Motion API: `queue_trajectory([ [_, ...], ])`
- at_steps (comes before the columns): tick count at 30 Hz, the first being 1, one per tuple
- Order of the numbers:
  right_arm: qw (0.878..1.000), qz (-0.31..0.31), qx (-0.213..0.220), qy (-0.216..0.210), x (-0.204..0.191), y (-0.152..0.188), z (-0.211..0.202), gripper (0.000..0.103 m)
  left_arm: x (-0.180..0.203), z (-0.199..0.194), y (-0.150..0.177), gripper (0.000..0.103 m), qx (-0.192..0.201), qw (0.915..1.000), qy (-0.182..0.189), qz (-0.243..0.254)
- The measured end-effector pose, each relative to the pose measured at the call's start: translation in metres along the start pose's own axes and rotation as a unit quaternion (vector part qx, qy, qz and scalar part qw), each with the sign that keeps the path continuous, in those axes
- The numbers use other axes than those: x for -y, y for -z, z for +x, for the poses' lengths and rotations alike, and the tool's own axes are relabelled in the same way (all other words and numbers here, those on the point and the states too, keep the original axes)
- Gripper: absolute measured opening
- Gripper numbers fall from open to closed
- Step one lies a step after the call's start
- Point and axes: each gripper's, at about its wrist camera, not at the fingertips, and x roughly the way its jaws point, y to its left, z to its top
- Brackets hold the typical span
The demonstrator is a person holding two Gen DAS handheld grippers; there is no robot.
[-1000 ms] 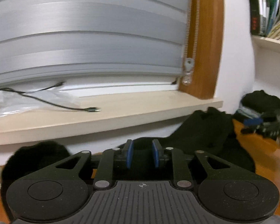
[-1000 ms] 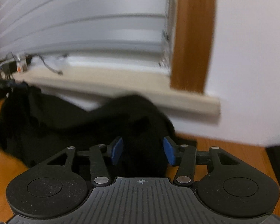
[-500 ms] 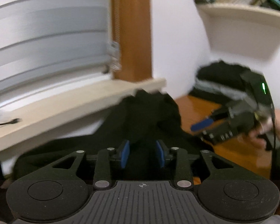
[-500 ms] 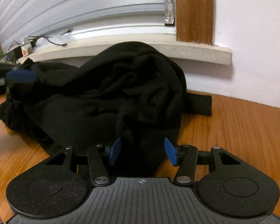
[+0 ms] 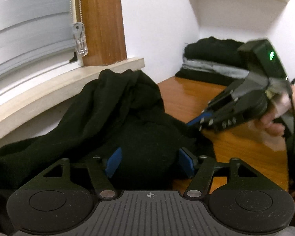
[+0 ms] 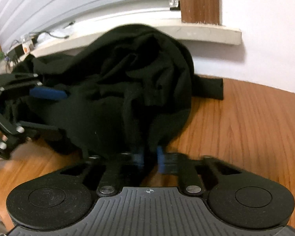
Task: Fold clothes
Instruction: 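Grasp the black garment edge with the left gripper while the right gripper grasps another edge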
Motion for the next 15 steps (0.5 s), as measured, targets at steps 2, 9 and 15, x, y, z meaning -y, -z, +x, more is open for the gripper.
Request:
queue_trajectory([
  [2, 1.0, -0.006, 0.02, 0.016, 0.003, -0.005, -0.008, 0.002, 0.0, 0.004, 0.0, 0.04, -0.009, 0.9999, -0.01, 0.01],
  [9, 0.984, -0.066, 0.115, 0.116, 0.007, -0.06, -0.046, 0.001, -0.014, -0.023, -0.004, 0.012, 0.024, 0.9995, -0.007, -0.016],
  [15, 0.958, -0.087, 0.19, 0.196, 0.02, -0.114, -0.059, 0.001, -0.025, -0.069, -0.012, 0.011, 0.059, 0.9976, 0.002, -0.037],
])
